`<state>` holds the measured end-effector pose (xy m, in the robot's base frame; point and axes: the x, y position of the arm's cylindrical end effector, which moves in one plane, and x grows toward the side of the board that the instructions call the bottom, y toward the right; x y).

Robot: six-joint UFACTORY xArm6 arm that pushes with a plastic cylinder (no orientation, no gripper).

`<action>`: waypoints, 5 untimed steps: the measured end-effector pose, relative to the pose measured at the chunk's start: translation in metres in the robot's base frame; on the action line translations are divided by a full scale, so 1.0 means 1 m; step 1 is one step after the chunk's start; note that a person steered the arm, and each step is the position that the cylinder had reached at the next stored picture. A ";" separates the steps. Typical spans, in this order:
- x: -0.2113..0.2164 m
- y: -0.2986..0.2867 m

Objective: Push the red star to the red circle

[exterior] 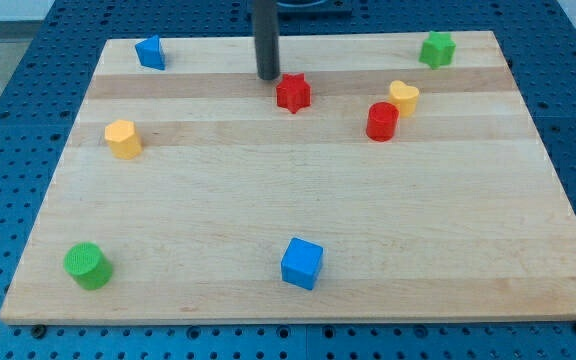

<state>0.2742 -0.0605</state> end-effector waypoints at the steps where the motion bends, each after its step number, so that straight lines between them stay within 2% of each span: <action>1: 0.022 -0.009; 2: 0.032 -0.002; 3: 0.034 0.027; 5: 0.064 0.085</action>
<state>0.3380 0.0245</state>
